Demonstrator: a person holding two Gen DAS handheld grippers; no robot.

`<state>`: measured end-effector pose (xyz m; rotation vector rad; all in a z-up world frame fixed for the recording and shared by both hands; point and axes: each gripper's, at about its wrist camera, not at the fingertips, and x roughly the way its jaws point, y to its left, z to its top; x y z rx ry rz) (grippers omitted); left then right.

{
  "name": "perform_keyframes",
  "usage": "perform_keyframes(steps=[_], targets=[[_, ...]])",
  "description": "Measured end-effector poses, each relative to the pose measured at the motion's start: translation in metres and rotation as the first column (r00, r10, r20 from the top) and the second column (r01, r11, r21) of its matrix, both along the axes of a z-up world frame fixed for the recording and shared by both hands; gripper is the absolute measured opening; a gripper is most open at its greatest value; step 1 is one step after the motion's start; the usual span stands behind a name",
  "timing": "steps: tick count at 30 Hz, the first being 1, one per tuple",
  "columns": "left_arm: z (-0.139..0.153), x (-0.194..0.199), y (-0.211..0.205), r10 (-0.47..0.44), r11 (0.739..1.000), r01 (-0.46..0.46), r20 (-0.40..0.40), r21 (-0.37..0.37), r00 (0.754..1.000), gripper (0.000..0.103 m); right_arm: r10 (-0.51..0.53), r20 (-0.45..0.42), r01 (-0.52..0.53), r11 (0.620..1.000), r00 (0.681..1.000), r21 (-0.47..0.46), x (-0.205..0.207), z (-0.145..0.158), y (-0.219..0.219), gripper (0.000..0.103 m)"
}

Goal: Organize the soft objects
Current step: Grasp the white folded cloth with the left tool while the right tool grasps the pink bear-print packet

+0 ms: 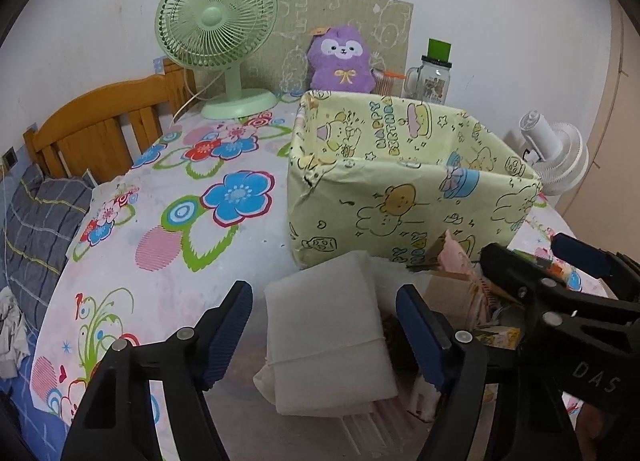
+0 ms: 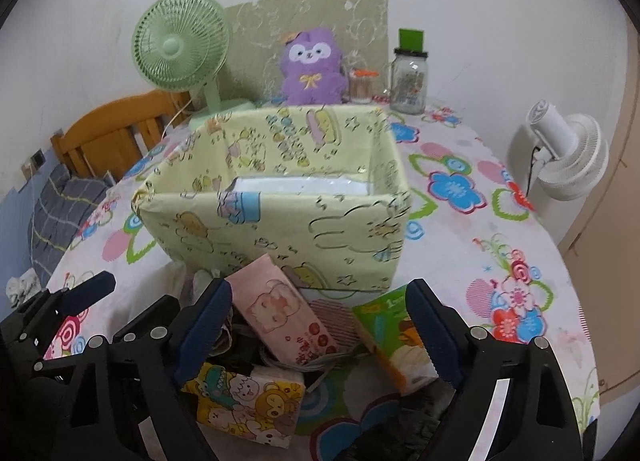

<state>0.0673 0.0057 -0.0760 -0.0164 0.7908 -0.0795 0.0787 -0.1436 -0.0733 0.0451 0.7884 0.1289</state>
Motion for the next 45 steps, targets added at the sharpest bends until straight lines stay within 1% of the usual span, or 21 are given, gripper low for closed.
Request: perform_keyframes(steps=[5, 15, 20, 21, 23, 24, 26, 27, 29, 31, 32, 34, 39, 45], targets=[[-0.008, 0.005, 0.004, 0.007, 1.000, -0.007, -0.029, 0.014, 1.000, 0.076, 0.016, -0.037, -0.016, 1.000, 0.999, 0.000, 0.007, -0.010, 0.006, 0.090], [-0.023, 0.016, 0.008, 0.010, 1.000, -0.009, -0.078, 0.010, 0.997, 0.076, 0.027, -0.092, -0.027, 1.000, 0.995, 0.003, 0.020, -0.026, 0.012, 0.089], [-0.028, 0.020, 0.011, 0.003, 1.000, -0.004, -0.101, -0.019, 0.995, 0.069, 0.032, -0.108, -0.029, 0.999, 0.994, 0.021, 0.026, -0.033, 0.012, 0.088], [-0.027, 0.020, 0.011, 0.001, 1.000, -0.003, -0.101, -0.021, 0.995, 0.068, 0.036, -0.110, -0.033, 0.999, 0.993, 0.027, 0.027, -0.033, 0.012, 0.087], [-0.027, 0.020, 0.011, -0.003, 1.000, 0.001, -0.100, -0.022, 0.995, 0.062, 0.040, -0.111, -0.037, 0.999, 0.993, 0.032, 0.028, -0.034, 0.013, 0.085], [-0.027, 0.020, 0.010, -0.007, 1.000, 0.005, -0.099, -0.022, 0.995, 0.061, 0.046, -0.113, -0.042, 0.998, 0.993, 0.037, 0.028, -0.034, 0.013, 0.082], [-0.026, 0.020, 0.009, -0.013, 1.000, 0.011, -0.096, -0.019, 0.995, 0.056, 0.050, -0.116, -0.046, 0.998, 0.992, 0.041, 0.029, -0.035, 0.014, 0.081], [-0.026, 0.020, 0.008, -0.015, 1.000, 0.014, -0.094, -0.020, 0.995, 0.055, 0.050, -0.118, -0.045, 0.998, 0.992, 0.041, 0.029, -0.035, 0.014, 0.079], [-0.025, 0.020, 0.008, -0.016, 1.000, 0.014, -0.092, -0.024, 0.996, 0.050, 0.050, -0.123, -0.044, 0.998, 0.991, 0.050, 0.030, -0.035, 0.014, 0.076], [-0.024, 0.020, 0.008, -0.016, 1.000, 0.013, -0.089, -0.028, 0.996, 0.047, 0.048, -0.122, -0.041, 0.997, 0.991, 0.059, 0.030, -0.035, 0.013, 0.067], [-0.024, 0.020, 0.008, -0.016, 0.999, 0.014, -0.088, -0.030, 0.996, 0.045, 0.048, -0.122, -0.041, 0.997, 0.991, 0.062, 0.031, -0.035, 0.013, 0.065], [-0.022, 0.020, 0.009, -0.014, 0.999, 0.011, -0.082, -0.038, 0.997, 0.041, 0.048, -0.122, -0.041, 0.997, 0.991, 0.059, 0.030, -0.035, 0.013, 0.055], [-0.020, 0.018, 0.008, -0.008, 0.999, 0.006, -0.073, -0.038, 0.997, 0.036, 0.053, -0.118, -0.047, 0.998, 0.992, 0.051, 0.029, -0.035, 0.014, 0.050], [-0.017, 0.015, 0.005, -0.011, 1.000, 0.010, -0.055, -0.022, 0.998, 0.027, 0.046, -0.108, -0.041, 0.998, 0.993, 0.050, 0.026, -0.032, 0.011, 0.048]])
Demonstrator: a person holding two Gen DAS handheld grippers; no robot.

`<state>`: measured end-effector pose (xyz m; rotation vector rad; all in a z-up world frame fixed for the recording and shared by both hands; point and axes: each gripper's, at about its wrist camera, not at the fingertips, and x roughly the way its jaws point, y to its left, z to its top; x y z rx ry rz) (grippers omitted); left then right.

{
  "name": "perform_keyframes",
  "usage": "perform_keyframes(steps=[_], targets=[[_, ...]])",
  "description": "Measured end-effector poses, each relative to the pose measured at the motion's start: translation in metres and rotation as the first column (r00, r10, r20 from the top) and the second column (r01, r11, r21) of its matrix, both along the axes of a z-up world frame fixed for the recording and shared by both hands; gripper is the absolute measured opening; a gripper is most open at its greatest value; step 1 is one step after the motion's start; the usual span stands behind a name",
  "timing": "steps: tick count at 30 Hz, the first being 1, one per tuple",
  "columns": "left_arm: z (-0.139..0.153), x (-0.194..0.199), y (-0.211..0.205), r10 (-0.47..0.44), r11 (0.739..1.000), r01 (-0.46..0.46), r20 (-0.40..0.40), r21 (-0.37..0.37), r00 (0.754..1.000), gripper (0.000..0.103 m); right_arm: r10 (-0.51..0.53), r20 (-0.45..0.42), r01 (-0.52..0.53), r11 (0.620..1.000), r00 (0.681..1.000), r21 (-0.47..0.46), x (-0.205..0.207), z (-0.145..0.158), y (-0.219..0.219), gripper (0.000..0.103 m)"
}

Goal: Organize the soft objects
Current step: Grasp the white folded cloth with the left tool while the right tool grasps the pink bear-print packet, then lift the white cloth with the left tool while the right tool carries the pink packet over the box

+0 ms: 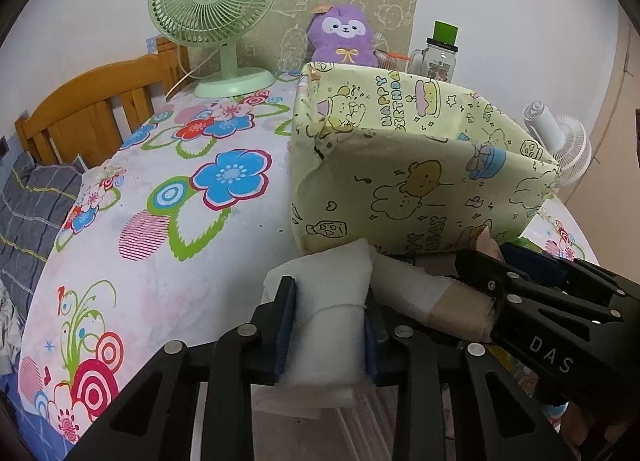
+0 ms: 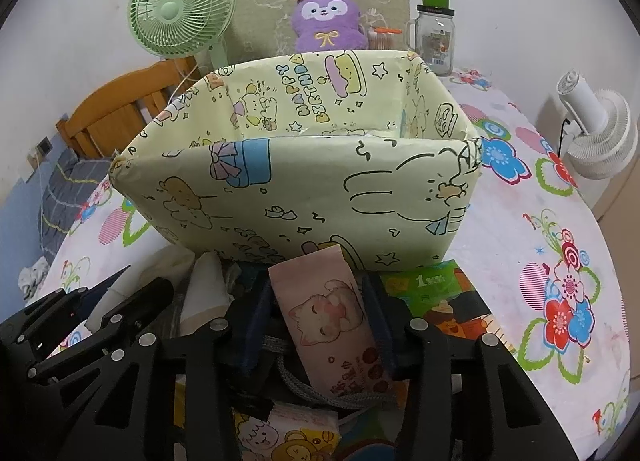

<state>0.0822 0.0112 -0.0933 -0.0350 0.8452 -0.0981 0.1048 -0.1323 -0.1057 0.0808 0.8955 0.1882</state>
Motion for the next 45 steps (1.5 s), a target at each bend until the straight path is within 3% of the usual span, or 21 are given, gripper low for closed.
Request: perform_keyframes(steps=[8, 45], targets=[[0.007, -0.003, 0.000, 0.000, 1.000, 0.000, 0.021, -0.004, 1.000, 0.021, -0.011, 0.024, 0.011, 1.000, 1.000, 0.000, -0.005, 0.007, -0.004, 0.047], [0.076, -0.030, -0.034, -0.055, 0.998, 0.051, 0.167, 0.028, 0.984, 0.019, -0.021, 0.192, 0.018, 1.000, 0.981, 0.017, -0.041, 0.085, -0.020, 0.046]])
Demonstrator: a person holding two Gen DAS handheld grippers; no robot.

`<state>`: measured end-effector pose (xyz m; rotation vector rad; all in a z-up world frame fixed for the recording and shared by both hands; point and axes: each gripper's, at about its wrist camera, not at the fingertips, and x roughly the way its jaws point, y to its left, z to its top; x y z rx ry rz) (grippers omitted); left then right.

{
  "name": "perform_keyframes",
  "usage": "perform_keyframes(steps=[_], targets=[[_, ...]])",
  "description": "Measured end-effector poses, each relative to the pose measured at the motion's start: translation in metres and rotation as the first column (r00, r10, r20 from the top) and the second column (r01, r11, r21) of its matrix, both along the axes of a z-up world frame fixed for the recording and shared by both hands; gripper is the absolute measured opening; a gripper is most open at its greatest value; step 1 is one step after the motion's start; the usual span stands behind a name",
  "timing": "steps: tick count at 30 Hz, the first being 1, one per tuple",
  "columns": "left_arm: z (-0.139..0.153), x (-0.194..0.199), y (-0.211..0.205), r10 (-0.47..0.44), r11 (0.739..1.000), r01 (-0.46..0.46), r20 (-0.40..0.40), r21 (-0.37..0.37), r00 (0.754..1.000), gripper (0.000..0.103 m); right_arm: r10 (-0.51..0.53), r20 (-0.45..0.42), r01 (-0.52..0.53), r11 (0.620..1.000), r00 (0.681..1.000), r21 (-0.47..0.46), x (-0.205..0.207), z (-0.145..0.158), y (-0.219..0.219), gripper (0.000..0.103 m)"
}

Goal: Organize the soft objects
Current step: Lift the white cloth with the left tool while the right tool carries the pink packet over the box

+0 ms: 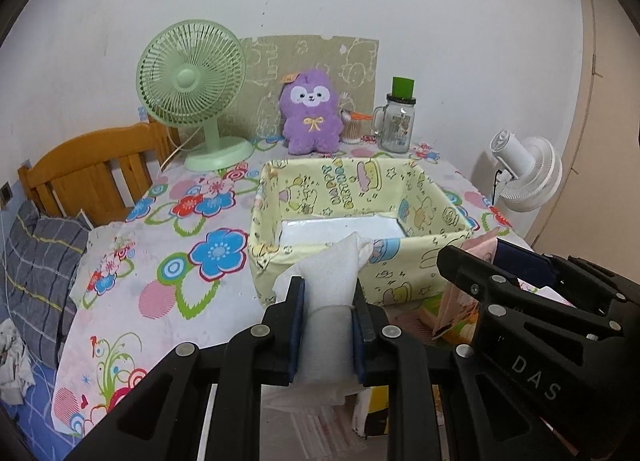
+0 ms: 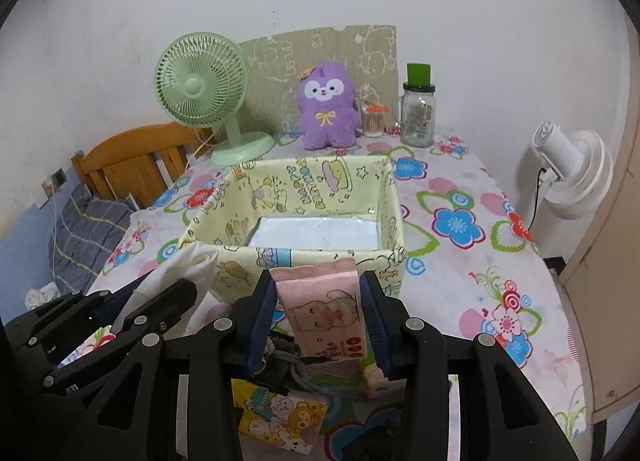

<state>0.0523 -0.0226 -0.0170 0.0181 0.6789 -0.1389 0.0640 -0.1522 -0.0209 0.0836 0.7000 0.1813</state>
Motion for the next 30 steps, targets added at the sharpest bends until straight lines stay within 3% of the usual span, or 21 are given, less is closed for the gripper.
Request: perform_keyframes(steps=[30], targets=[[0.049, 0.011, -0.012, 0.002, 1.000, -0.003, 0.110, 0.010, 0.994, 0.019, -0.086, 0.124, 0.093, 0.994, 0.989, -0.051, -0.001, 0.051, -0.009, 0.046]])
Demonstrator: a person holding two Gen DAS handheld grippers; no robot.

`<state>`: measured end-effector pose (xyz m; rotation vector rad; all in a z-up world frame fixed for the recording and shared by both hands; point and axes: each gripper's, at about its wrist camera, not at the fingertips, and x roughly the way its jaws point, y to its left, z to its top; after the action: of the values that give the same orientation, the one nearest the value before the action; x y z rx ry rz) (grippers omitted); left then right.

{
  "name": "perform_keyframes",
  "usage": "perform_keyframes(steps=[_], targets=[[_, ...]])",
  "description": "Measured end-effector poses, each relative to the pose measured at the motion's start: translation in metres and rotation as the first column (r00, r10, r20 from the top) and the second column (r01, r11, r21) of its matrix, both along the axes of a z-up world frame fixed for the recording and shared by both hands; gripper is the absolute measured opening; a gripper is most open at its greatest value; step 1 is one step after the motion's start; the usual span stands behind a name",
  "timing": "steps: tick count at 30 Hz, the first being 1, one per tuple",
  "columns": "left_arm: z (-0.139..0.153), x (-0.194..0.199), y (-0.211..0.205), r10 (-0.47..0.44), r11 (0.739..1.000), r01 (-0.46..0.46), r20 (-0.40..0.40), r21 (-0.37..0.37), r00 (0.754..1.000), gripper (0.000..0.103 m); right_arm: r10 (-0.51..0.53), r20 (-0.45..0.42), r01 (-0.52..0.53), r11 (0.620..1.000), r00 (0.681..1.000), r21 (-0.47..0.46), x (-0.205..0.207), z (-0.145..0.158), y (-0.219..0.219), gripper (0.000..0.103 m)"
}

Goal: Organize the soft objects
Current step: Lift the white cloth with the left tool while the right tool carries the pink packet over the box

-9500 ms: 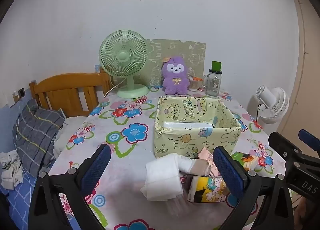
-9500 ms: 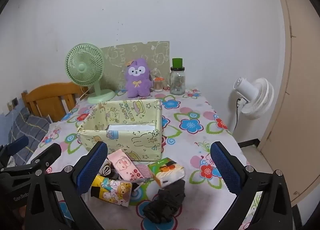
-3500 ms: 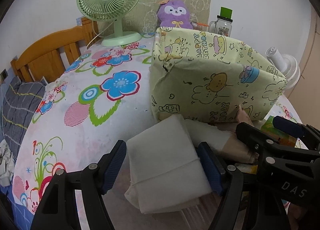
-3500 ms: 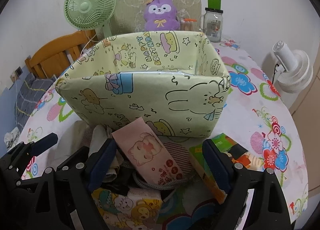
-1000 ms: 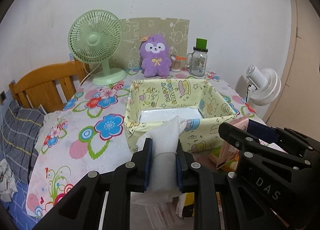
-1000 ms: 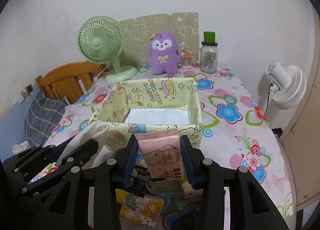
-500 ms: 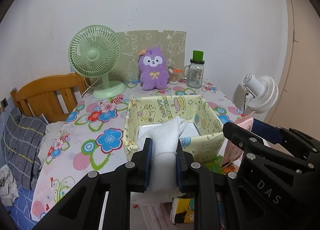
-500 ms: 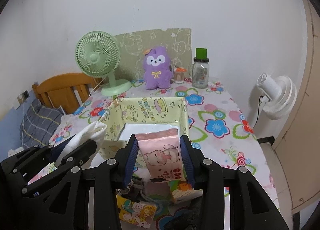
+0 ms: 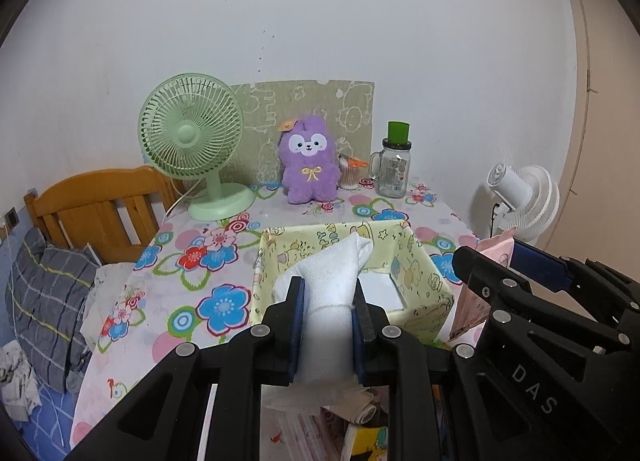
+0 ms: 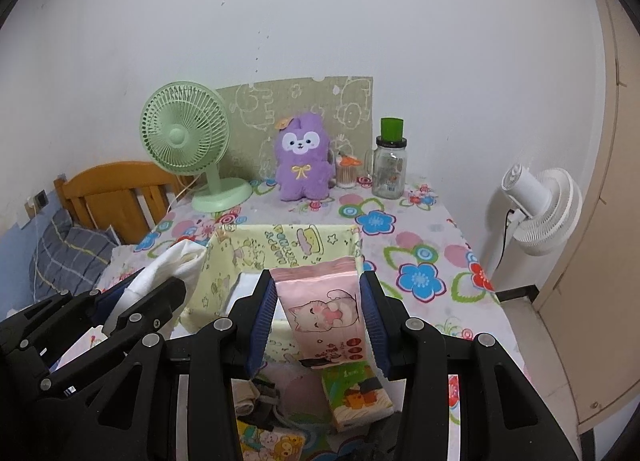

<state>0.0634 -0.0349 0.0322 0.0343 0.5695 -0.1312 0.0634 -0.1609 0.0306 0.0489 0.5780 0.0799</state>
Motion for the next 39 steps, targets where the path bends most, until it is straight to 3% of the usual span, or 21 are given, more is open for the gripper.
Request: perform_keyframes(steps=[19, 39], targets=[[0.003, 0.048, -0.008, -0.009, 1.000, 0.009, 0.013, -0.005, 1.000, 0.019, -0.023, 0.024, 0.023, 1.000, 0.999, -0.003, 0.045, 0.005, -0.009, 0.046], [-0.029, 0.101, -0.012, 0.012, 1.000, -0.011, -0.068, 0.010, 0.998, 0.020, 0.010, -0.030, -0.010, 1.000, 1.000, 0.016, 0.106, -0.022, 0.001, 0.046]])
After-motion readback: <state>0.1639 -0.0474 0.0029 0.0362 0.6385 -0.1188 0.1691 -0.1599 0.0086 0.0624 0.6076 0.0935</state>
